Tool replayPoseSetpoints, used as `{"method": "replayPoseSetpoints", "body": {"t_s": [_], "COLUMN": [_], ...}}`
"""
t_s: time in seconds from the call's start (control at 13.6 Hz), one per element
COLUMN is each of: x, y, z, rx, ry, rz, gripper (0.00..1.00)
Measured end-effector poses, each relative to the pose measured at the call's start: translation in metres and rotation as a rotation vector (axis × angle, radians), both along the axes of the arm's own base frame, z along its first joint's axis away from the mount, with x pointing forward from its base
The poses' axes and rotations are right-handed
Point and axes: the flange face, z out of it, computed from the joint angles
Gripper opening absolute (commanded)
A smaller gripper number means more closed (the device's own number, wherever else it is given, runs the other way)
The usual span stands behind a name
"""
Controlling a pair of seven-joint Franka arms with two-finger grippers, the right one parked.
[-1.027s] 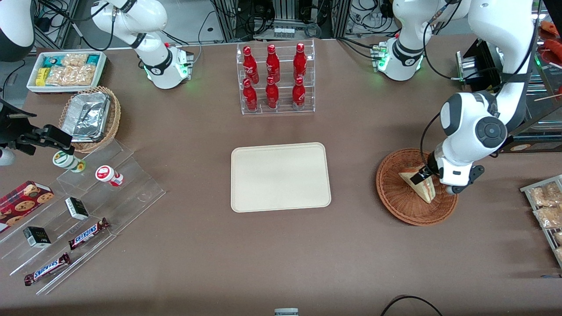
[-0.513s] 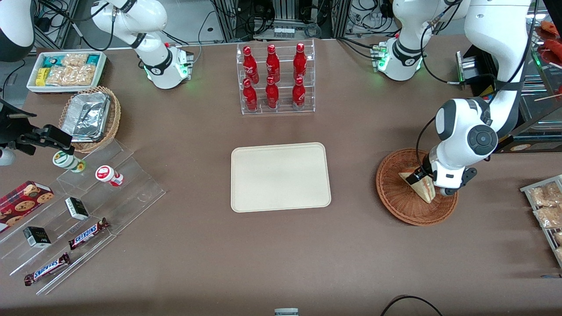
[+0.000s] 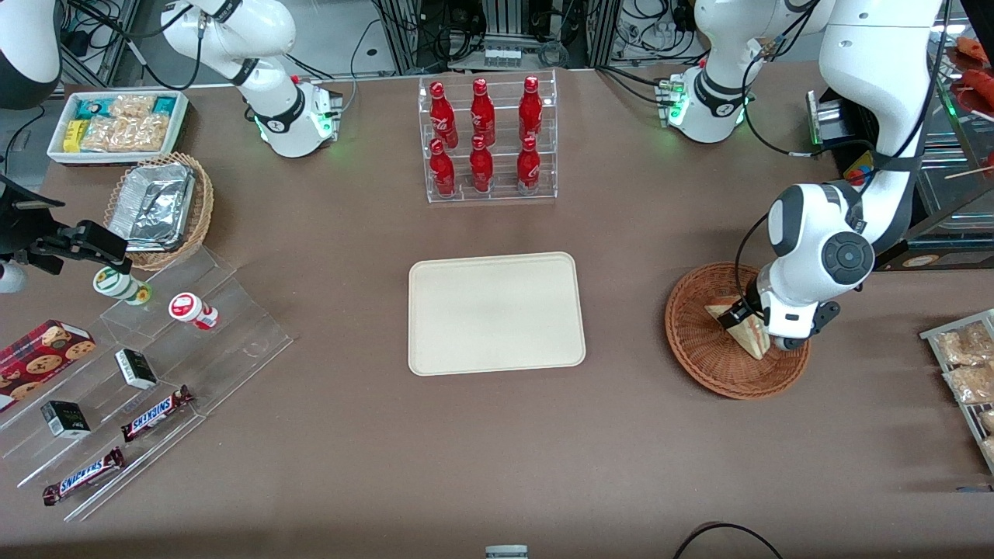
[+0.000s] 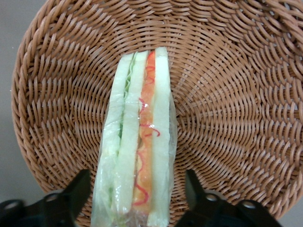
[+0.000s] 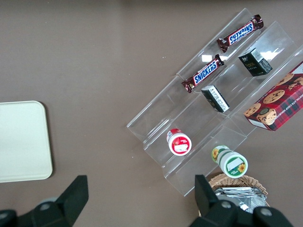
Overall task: Place sandwich from basket to tray
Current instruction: 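Close the left gripper on the sandwich and lift it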
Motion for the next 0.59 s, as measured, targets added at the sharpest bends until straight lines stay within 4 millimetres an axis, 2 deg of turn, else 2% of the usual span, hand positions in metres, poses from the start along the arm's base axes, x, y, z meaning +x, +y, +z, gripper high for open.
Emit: {"method": "replayPoseSetpoints", "body": {"t_s": [0.37,0.59], "x": [0.003,0.01], "y": [0.0,-0.001], "z": [0.004,0.017], "rx": [0.0,0.003], "ry": [-0.001,0.04], "rz": [-0.008,-0.01], "gripper": [0.0,0.0]}}
